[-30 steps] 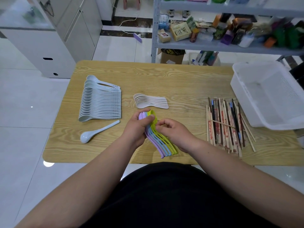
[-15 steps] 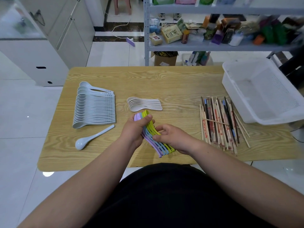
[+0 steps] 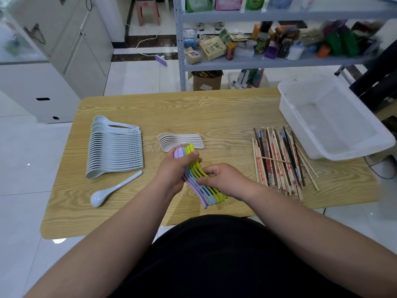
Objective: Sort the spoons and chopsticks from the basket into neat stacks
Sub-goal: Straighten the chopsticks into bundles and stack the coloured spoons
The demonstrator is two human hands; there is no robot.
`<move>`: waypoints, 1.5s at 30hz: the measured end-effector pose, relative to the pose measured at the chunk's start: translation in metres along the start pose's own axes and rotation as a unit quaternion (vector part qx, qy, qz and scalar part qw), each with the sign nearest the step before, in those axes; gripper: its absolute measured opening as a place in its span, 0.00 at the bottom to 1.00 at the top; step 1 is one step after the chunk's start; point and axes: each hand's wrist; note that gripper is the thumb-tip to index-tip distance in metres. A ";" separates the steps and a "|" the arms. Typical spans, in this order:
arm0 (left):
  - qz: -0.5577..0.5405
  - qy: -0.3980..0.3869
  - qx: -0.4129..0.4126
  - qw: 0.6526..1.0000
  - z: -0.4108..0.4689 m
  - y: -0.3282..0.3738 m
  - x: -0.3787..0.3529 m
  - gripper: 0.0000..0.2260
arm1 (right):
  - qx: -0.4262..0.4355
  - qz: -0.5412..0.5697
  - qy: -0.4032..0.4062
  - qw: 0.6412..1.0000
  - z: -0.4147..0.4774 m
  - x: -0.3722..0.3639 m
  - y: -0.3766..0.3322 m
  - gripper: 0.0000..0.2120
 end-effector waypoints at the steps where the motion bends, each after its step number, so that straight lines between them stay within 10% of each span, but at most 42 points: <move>1: 0.004 0.001 -0.004 1.000 0.000 0.001 -0.001 0.12 | 0.000 0.009 0.001 1.000 0.000 0.000 0.000 0.11; 8: 0.022 -0.021 -0.023 0.999 -0.002 0.001 -0.017 0.12 | -0.046 0.125 -0.140 0.981 -0.009 0.006 0.001 0.20; 35: 0.110 -0.040 0.021 0.993 0.001 0.011 -0.042 0.14 | -0.032 -0.100 -0.028 0.994 -0.022 0.027 0.016 0.10; 45: 0.565 -0.114 0.207 0.791 0.000 0.044 -0.033 0.10 | -0.018 -0.478 0.022 0.878 -0.013 0.029 0.021 0.06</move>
Point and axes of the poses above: each hand's wrist, its own z-axis towards the middle knuckle, its own x-axis out of the back of the hand, y = z × x, and after that the axes turned 13 degrees about -y, right-handed
